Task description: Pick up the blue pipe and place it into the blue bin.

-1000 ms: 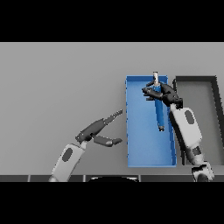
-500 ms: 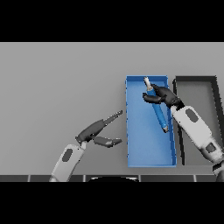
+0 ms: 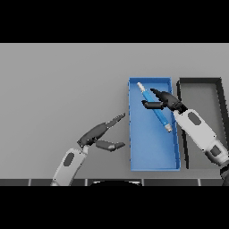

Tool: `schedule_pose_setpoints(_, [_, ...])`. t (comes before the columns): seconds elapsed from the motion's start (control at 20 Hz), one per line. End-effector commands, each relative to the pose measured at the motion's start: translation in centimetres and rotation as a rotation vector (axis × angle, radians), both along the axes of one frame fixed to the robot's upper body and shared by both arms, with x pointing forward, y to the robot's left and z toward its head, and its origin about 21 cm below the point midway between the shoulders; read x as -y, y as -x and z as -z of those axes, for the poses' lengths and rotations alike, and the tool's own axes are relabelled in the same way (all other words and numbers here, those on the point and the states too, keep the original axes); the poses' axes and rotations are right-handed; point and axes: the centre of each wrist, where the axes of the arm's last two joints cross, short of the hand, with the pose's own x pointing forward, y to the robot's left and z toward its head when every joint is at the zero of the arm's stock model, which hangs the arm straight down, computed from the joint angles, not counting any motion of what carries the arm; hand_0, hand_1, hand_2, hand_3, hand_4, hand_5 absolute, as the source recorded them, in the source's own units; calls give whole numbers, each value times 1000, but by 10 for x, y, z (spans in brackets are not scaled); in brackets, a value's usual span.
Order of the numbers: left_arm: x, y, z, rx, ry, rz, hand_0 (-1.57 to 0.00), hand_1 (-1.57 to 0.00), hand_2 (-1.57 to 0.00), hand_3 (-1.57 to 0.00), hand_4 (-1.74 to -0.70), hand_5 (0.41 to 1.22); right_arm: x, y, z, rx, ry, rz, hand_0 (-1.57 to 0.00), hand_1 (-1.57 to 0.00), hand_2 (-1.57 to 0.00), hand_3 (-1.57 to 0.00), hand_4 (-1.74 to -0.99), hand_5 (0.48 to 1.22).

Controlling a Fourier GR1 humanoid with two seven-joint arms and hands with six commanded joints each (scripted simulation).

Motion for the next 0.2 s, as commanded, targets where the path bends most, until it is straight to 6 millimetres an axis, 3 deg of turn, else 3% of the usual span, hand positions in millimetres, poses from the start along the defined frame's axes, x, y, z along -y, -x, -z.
schedule_pose_setpoints(0.0, [1,1,-1,7,1,-2,1,1,1,1,-930,496,3,0,-2,6,-2,-14,-19,-17,-17,-4,-1084,713])
schedule_pose_setpoints(0.15, [7,3,-4,-5,-8,0,1,1,1,1,-930,495,-2,2,-6,5,-13,-35,-19,-17,-17,-4,-1084,714])
